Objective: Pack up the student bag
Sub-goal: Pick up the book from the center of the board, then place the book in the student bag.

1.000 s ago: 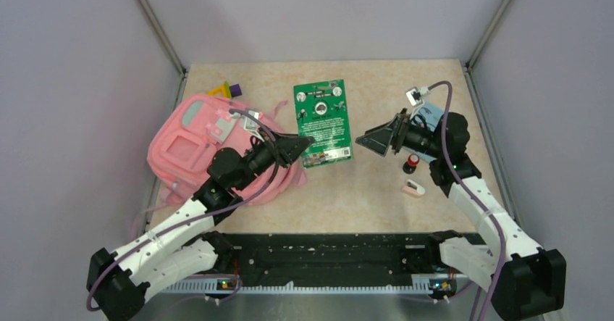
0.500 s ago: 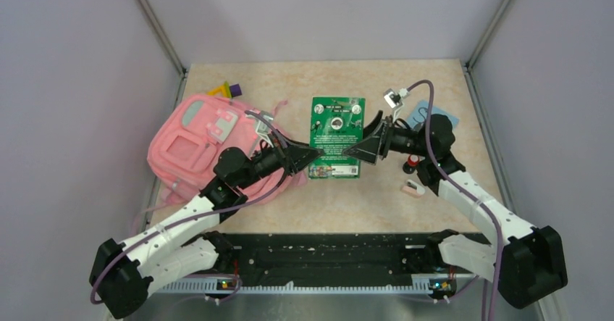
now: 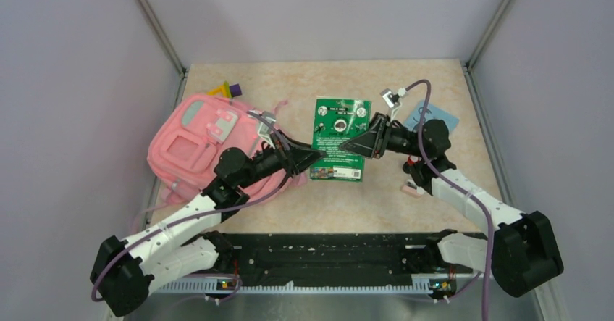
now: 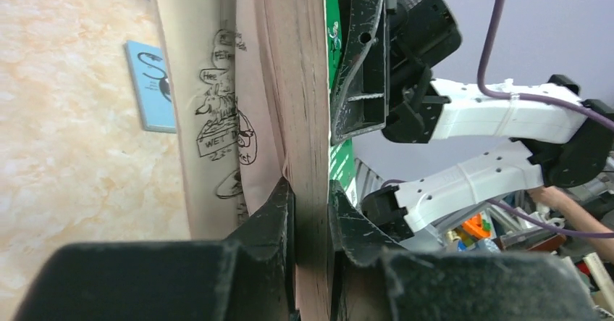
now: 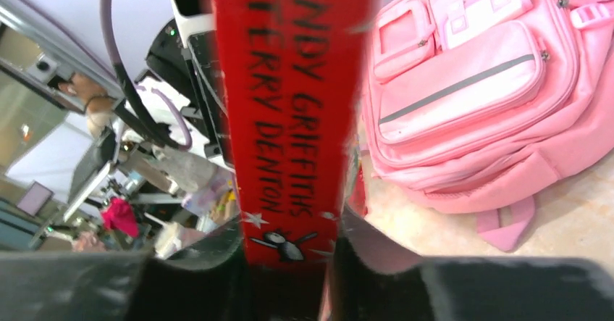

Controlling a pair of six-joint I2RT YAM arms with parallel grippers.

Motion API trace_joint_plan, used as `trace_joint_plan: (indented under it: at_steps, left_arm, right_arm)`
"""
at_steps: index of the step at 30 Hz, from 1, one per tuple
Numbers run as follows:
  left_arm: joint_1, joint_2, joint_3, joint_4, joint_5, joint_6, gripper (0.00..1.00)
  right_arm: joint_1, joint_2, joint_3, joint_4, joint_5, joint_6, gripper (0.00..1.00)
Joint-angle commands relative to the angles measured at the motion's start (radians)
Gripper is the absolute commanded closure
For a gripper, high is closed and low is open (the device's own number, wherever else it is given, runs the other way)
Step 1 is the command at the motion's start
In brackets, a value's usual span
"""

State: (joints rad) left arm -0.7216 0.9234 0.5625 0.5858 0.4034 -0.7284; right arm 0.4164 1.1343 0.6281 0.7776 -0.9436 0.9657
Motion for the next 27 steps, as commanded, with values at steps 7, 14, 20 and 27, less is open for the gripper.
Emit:
trace_joint_plan:
  at_steps: [7, 14, 20, 27]
  left_arm:
    - [-0.003, -0.073, 0.230, -0.607, -0.384, 0.274, 0.26]
    - [-0.005, 0.031, 0.271, -1.043, -0.690, 0.336, 0.25]
    - [-0.092, 0.116, 0.215, -1.055, -0.814, 0.309, 0.27]
    - [-0.121, 0.290, 0.272, -1.139, -0.853, 0.251, 0.26]
  right_arm:
    - [-0.005, -0.015, 0.174, -0.557, 0.402, -0.314, 1.00]
    - [-0.004, -0.091, 0.204, -0.910, 0.786, -0.493, 1.00]
    - [-0.004, -0.157, 0.121, -0.918, 0.798, -0.490, 1.00]
    - [-0.005, -0.170, 0.098, -0.935, 0.805, -0.490, 1.00]
